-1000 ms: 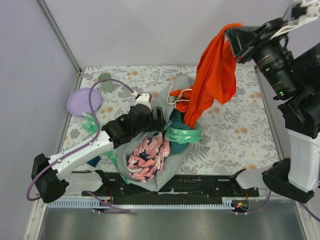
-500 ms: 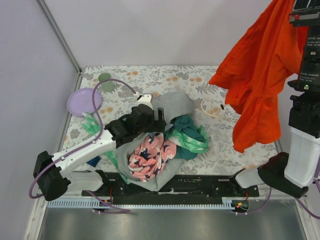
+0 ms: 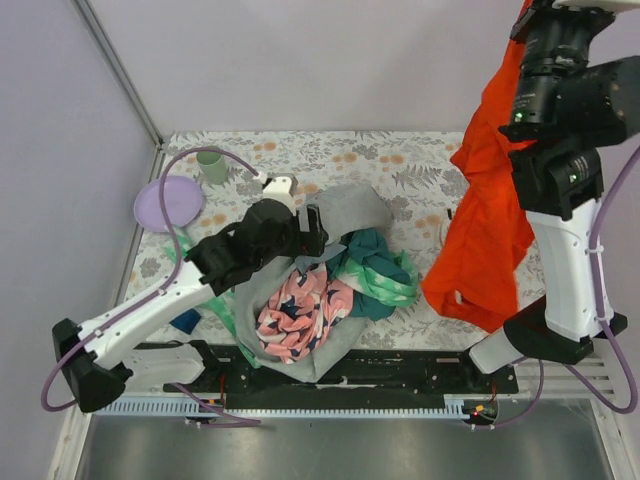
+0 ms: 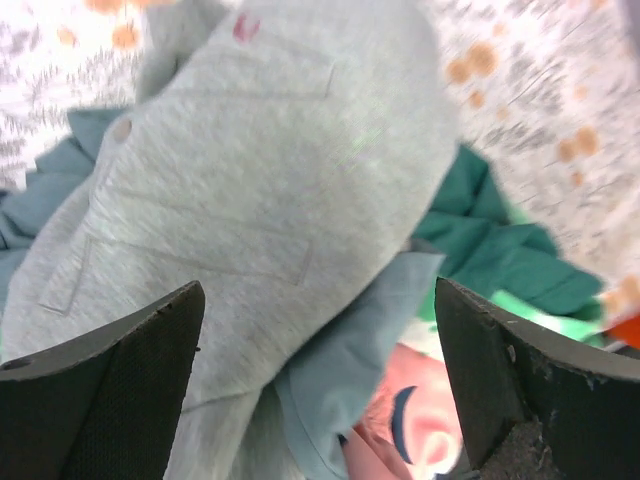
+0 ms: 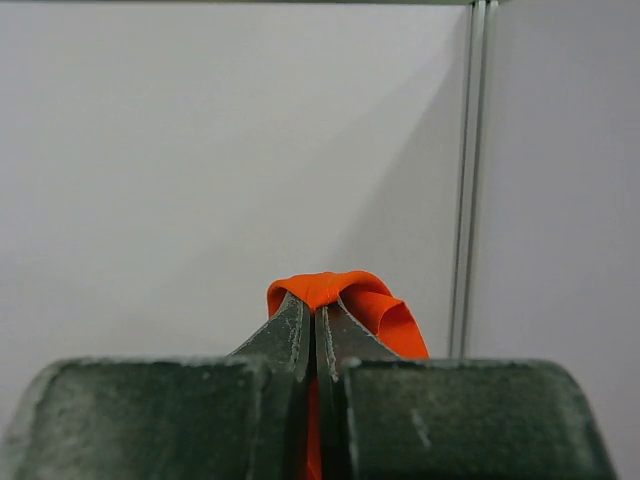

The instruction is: Pick out a specific cloth from the pile

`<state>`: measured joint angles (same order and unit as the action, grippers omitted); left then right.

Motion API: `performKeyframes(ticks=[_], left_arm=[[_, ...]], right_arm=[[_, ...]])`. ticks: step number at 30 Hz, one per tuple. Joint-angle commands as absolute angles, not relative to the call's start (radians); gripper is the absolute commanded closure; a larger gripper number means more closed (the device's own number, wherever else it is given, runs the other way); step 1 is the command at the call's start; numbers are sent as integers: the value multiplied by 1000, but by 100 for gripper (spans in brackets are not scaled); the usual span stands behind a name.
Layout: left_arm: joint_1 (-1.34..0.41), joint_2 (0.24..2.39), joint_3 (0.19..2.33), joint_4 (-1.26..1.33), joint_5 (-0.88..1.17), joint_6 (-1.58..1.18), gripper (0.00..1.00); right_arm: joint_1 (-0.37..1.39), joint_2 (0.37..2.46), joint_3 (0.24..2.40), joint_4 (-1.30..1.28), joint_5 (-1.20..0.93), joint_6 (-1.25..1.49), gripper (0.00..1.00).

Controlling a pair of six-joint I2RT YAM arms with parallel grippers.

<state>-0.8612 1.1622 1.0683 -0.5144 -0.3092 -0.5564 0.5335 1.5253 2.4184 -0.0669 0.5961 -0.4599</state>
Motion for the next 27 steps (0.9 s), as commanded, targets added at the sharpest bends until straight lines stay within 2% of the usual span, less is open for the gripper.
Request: performKeyframes(ticks=[1,13,18,21,25,27], left_arm=[[-867,1048,1175,-517,-325,-499,1],[-865,900,1088,-529,-477,-526,1],[-867,900,1085,-543,-491,-535,1],[-867,900,1074,-548,-511,-548,1],[-867,903,1054,-542,-532,-572,0],[-867,908,1055,-543,-532,-572,0]], right_arm=[[470,1542,2370,-51,667,-532,100],[241,1529,2221,-104,512,-290,100],[163,1462,1926,-83,456,-132,100],[82,1418,1673,-54,413,-2,100],[-30,1370,1300,-8,342,340,100],[-66,1374,1147,49,224,435,100]])
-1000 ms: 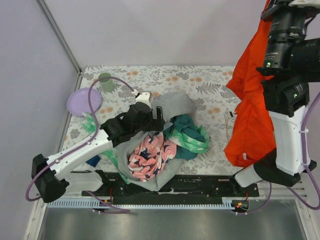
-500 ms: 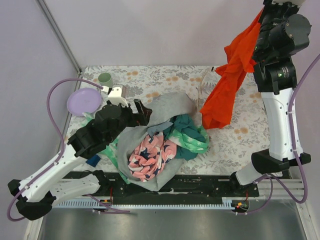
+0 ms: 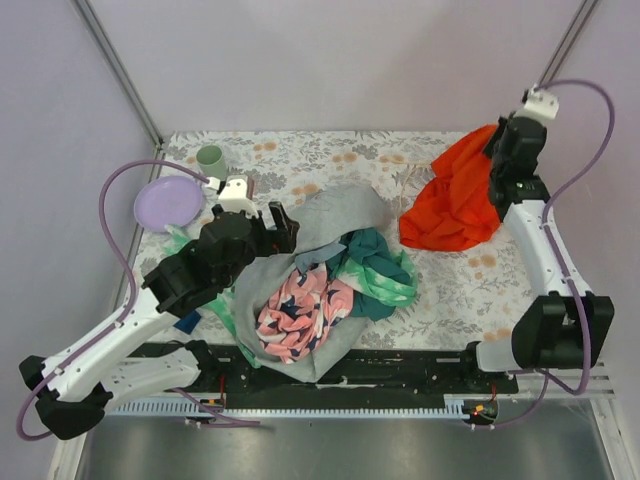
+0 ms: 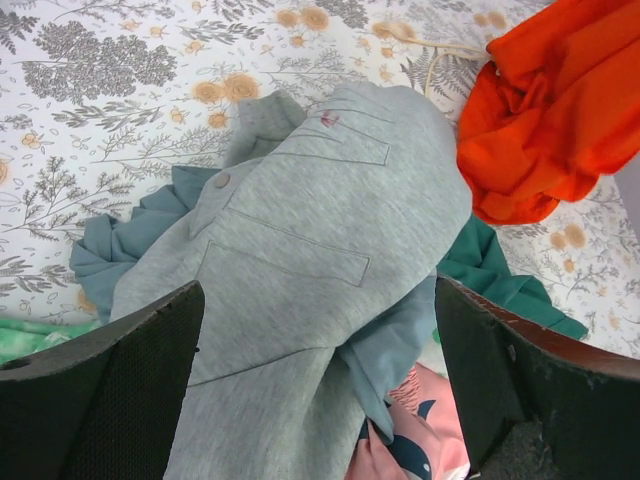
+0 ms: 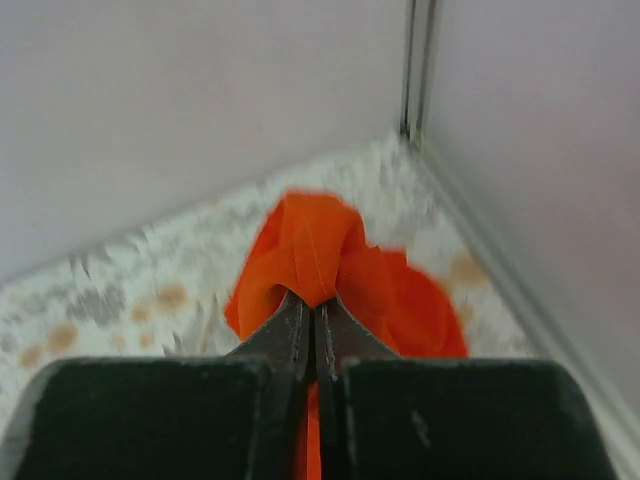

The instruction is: Pick out a specific cloth from the pile

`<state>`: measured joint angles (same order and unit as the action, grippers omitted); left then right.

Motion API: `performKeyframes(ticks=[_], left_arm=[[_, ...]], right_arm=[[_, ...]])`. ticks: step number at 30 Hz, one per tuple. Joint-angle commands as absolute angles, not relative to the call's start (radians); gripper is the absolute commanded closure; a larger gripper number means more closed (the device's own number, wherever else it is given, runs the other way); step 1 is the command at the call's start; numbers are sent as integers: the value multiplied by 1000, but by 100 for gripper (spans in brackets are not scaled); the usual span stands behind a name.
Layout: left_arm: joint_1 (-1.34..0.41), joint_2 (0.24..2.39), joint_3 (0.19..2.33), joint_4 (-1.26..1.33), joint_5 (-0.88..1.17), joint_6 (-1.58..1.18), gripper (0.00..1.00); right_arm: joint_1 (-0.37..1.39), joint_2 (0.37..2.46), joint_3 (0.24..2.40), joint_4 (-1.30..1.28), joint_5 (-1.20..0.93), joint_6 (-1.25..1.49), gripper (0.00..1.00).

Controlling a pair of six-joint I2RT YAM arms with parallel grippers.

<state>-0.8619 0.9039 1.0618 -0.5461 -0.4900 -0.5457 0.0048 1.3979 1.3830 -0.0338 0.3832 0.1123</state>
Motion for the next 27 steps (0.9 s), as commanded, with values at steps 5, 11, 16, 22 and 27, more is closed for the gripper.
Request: performKeyframes(ticks=[5,11,16,22,27], left_arm=[[-867,908,1058,-577,-538,-583,0],[-867,868,1037,-618,-580,-615,0],[-867,828,1019,-650,-647,-660,0],[-867,767,982,-680,-698,-718,0],[-867,715,965,-698,-709,-744,0]], right_arm=[[-123,1573,1077,-124,5,586,88],[-163,1613,1201,-273,-131,565,54],[-163,1358,1250,-354,58,529,2],[-163,976,1136,-436,156,532,2],[-163,743,971,-428,92,583,2]])
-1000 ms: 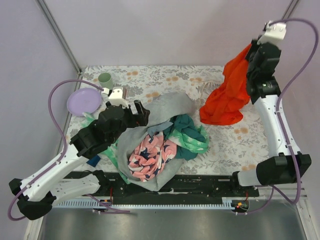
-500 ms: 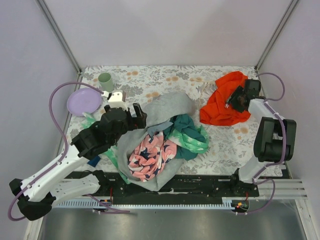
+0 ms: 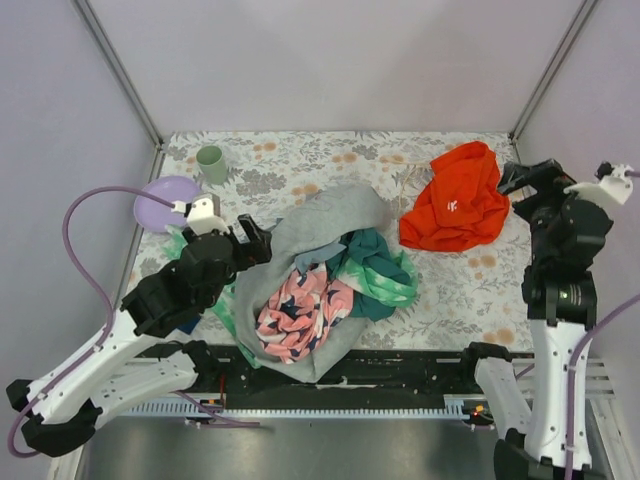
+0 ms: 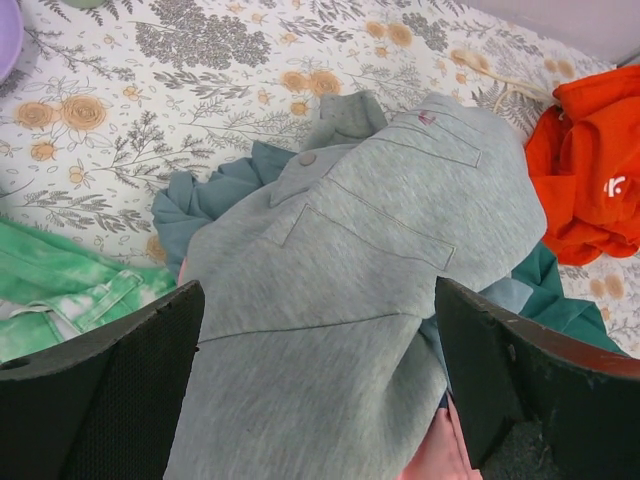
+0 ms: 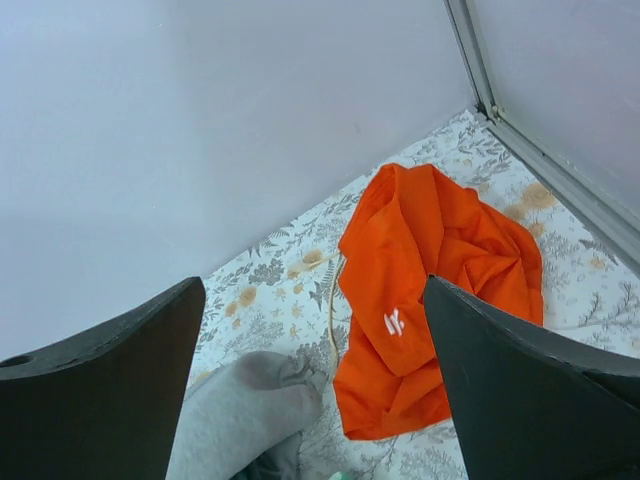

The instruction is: Pick out a specific cloth from the pile

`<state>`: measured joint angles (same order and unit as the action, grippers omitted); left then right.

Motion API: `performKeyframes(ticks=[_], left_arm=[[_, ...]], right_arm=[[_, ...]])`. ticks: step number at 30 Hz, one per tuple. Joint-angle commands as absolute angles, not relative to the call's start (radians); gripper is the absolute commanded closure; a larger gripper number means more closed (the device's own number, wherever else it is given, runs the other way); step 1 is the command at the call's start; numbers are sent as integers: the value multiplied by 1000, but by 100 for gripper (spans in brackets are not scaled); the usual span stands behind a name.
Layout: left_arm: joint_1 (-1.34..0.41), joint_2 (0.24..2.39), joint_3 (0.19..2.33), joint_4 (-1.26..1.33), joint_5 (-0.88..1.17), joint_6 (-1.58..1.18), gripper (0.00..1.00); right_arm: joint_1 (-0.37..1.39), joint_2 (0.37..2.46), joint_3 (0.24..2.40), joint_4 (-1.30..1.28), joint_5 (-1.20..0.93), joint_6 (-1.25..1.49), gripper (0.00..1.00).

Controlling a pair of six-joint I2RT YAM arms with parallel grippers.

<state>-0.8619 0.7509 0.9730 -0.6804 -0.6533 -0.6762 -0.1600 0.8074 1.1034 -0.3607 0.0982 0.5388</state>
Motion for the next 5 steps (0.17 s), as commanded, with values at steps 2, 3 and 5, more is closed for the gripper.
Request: performKeyframes(ticks=[2,3,5], left_arm=[[-867,698,959,-704,-712,-755,0],[-867,687,951,-706,-715,-758,0],[-867,677,939,-706,-716,-768,0]], right_arm=[[-163,695,934,-417,77,583,2],[-163,683,927,-416,81,580,2],[-163,684,936,-423,71,562,2]])
